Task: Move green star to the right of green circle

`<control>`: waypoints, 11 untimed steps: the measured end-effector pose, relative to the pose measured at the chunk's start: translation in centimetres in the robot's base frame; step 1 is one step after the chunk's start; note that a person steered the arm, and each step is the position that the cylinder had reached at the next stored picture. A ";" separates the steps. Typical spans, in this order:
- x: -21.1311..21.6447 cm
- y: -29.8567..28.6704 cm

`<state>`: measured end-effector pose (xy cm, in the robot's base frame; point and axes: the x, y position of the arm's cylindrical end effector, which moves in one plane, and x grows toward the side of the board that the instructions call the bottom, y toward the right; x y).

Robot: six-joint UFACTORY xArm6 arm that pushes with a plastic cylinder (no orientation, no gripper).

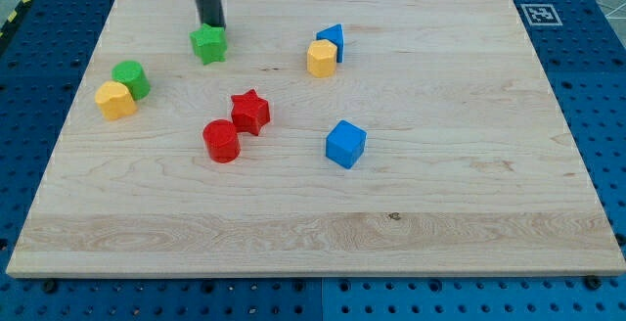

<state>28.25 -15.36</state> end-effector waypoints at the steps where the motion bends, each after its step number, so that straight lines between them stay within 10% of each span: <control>1: 0.3 -0.1; 11: 6.2 2.8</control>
<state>34.45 -12.57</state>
